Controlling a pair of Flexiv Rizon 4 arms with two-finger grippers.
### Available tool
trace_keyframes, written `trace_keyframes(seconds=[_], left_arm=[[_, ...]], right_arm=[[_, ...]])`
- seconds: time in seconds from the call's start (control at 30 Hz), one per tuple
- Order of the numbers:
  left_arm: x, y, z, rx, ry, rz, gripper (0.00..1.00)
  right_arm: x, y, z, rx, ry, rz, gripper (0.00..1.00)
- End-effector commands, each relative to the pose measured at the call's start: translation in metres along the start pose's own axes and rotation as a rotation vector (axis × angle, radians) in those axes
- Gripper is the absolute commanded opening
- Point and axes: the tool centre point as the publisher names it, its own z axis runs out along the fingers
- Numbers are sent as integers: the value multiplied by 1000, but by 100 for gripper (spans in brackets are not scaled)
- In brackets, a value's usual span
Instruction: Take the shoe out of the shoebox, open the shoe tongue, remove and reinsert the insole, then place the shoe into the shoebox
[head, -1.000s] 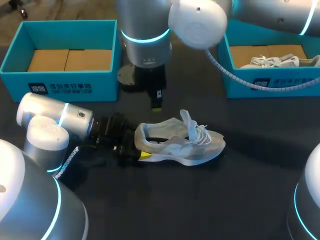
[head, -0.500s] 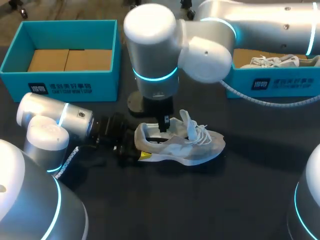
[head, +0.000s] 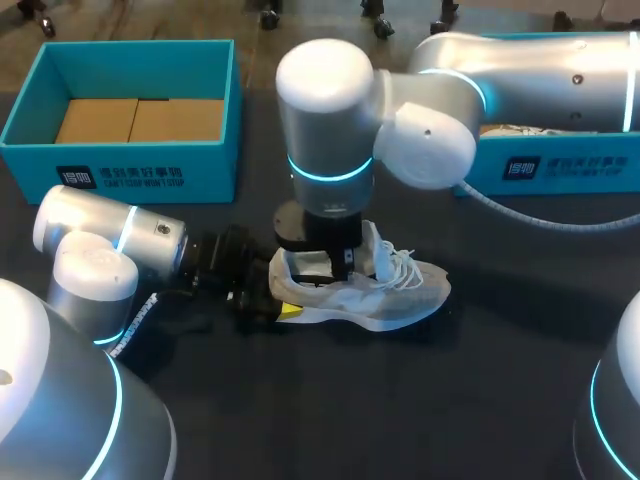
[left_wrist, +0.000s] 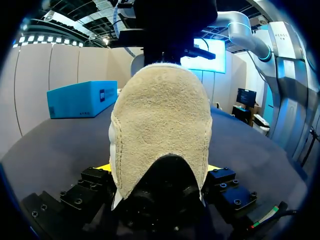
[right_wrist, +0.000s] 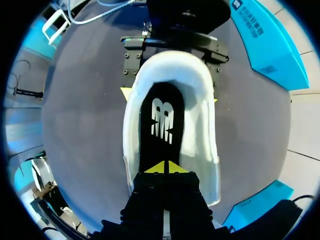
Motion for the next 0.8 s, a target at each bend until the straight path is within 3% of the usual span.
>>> trace_keyframes(seconds=[0.03, 0.5, 0.53, 0.57, 0.6, 0.8], left_arm=[[0, -1, 0, -3, 2, 0, 0], [0, -1, 0, -3, 2, 0, 0], [0, -1, 0, -3, 2, 0, 0], [0, -1, 0, -3, 2, 0, 0], [0, -1, 0, -3, 2, 0, 0], [0, -1, 0, -3, 2, 0, 0]], right_arm=[[2, -4, 0, -4, 1, 1, 0], [-7, -8, 17, -13, 39, -21, 0], [-7, -8, 17, -14, 39, -20, 2], [-7, -8, 17, -13, 38, -21, 15], [-7, -9, 17, -11, 39, -24, 21], [-12, -5, 22, -13, 48, -46, 36]])
